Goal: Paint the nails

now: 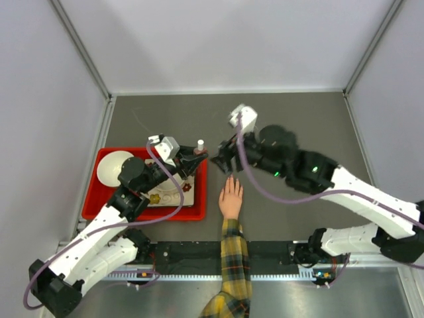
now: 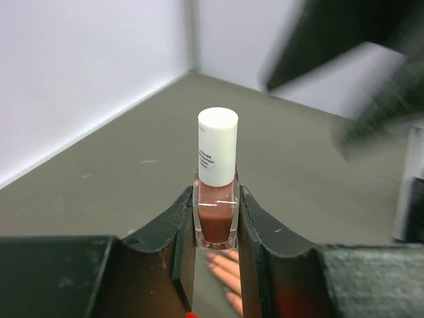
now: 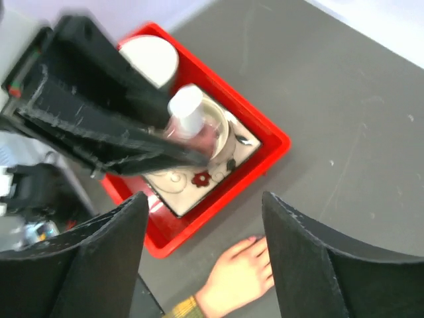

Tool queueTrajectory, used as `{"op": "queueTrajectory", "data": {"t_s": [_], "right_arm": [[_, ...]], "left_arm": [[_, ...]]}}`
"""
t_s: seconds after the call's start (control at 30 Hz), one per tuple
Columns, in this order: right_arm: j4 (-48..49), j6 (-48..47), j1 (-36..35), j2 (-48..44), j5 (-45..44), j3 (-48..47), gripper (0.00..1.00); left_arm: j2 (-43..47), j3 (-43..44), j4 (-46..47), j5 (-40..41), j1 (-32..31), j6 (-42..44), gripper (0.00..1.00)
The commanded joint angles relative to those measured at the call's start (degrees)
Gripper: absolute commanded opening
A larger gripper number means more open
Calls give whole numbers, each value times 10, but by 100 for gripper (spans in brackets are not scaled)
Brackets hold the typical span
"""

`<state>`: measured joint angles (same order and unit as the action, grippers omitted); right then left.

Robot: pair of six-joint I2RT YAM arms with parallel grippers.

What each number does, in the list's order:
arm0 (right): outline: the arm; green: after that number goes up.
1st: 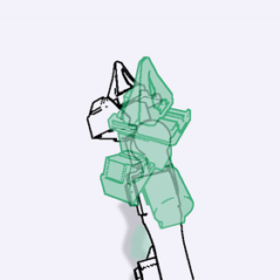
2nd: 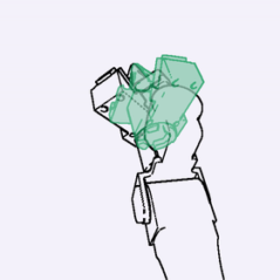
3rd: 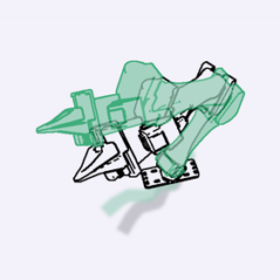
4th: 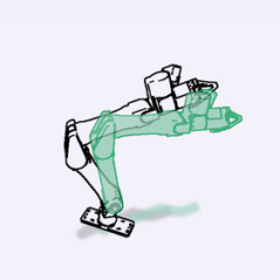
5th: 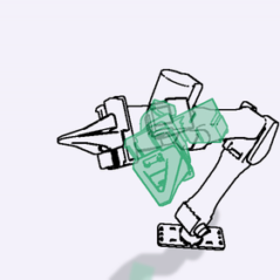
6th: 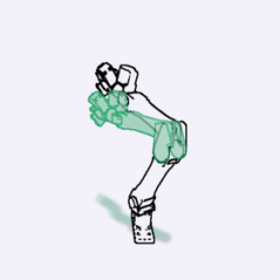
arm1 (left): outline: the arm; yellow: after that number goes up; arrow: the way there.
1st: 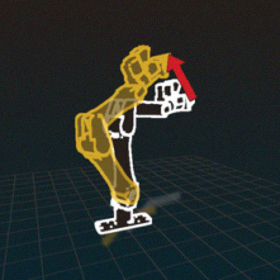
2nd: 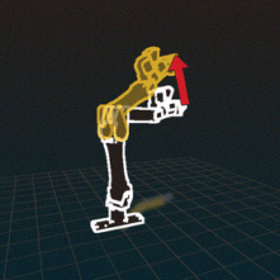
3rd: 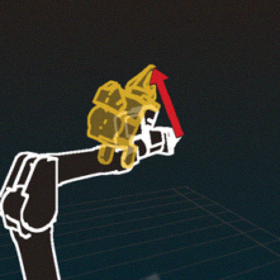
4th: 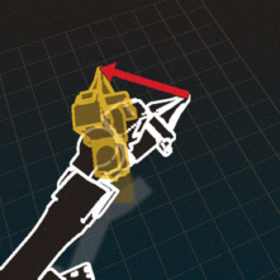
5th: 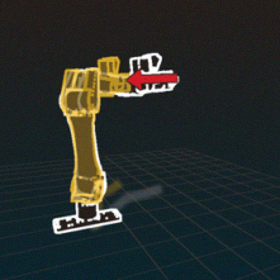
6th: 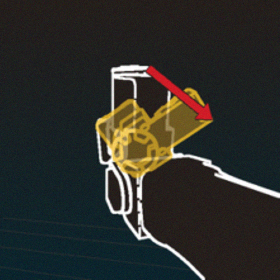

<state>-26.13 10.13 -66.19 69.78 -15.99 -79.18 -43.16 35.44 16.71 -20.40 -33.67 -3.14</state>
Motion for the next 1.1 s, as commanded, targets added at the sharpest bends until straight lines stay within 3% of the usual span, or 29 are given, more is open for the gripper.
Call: {"op": "queueTrajectory", "data": {"t_s": [0.0,0.07,0.2,0.33,0.5,0.63,1.07], "right_arm": [[7,-64,141,-40,394,-28,65],[-25,-95,173,-30,468,-54,60],[-113,-136,202,16,567,-139,49],[-126,-175,205,32,649,-138,65],[-116,-191,204,45,679,-118,64],[-82,-188,205,44,684,-96,51],[-20,-159,204,54,685,-77,35]], "left_arm": [[-23,39,67,-172,-2,-48,0],[-39,43,103,-255,-1,-84,0],[-56,48,130,-316,-1,-115,0],[-65,48,147,-340,-2,-134,0],[-65,46,156,-348,-2,-141,0],[-66,45,163,-352,-2,-145,0],[-67,44,164,-348,-2,-147,0]]}}
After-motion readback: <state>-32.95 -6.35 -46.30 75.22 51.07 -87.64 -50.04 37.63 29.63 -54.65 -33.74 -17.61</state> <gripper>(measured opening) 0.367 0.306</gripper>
